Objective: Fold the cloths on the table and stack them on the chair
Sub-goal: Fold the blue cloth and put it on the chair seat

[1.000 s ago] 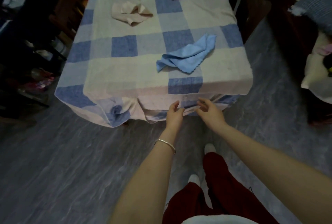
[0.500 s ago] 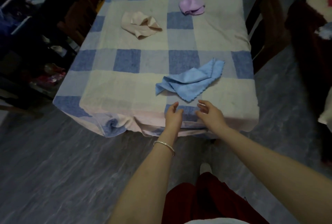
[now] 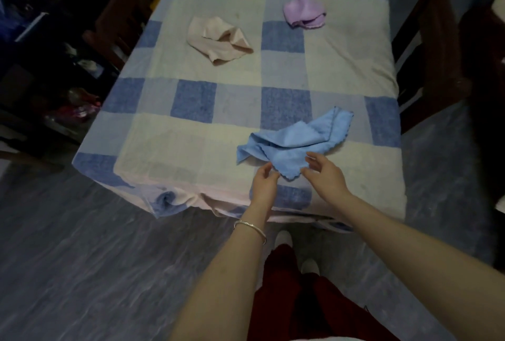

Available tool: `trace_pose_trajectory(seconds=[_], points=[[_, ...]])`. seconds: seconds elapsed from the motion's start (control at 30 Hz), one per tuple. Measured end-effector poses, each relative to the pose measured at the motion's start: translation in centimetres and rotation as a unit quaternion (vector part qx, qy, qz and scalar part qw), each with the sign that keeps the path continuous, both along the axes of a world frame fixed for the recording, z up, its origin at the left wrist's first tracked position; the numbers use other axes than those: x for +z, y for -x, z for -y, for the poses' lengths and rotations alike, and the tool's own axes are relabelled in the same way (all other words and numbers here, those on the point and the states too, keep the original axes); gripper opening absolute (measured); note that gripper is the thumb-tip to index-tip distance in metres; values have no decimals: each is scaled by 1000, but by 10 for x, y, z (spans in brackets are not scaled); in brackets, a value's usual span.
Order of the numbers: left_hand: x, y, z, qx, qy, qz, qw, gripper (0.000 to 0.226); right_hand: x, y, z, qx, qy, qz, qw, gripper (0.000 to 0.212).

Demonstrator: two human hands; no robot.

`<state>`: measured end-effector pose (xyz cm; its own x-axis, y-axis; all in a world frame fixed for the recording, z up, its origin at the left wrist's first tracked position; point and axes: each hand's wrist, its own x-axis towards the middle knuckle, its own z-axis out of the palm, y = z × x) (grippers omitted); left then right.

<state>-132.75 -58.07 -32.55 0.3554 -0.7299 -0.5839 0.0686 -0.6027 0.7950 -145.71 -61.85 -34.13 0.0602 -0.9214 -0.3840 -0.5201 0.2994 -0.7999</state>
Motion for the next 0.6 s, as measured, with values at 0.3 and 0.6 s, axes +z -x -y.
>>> trace_pose_trajectory(seconds=[0.3,0.6], points=[[-22,-4,35,-43,-72,33,996,32,-1,-18,48,-29,38,-18,999,46],[-25,-17,62,-117,-108,101,982,21,0,-33,92,-10,70,-94,993,47]])
